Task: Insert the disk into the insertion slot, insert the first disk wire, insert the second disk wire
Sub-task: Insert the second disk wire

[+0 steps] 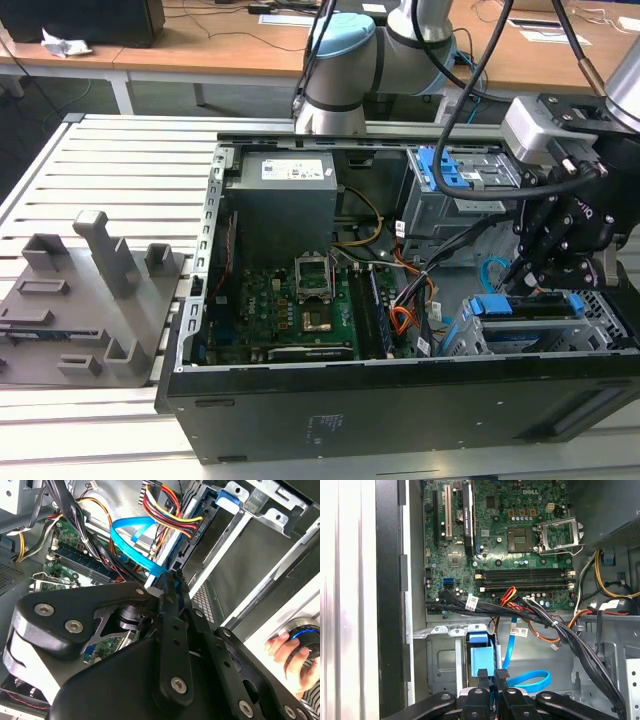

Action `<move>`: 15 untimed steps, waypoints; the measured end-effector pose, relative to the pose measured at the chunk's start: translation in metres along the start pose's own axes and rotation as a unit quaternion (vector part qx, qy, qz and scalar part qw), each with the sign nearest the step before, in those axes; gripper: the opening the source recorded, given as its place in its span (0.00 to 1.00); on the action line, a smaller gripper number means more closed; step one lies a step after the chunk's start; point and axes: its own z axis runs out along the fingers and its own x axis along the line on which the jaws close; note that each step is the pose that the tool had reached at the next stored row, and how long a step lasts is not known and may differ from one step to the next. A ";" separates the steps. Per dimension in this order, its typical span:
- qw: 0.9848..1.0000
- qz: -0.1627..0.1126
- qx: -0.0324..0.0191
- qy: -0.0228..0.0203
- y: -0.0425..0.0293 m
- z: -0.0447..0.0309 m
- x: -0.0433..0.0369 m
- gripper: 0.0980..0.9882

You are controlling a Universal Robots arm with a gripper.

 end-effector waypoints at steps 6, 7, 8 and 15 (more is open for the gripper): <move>1.000 0.000 0.000 0.000 -0.0057 -0.0002 -0.0003 0.07; 1.000 0.000 0.000 0.000 -0.0059 0.0000 -0.0002 0.07; 1.000 0.000 0.000 0.000 -0.0063 0.0006 -0.0002 0.07; 1.000 0.000 0.000 0.000 -0.0083 0.0030 -0.0003 0.07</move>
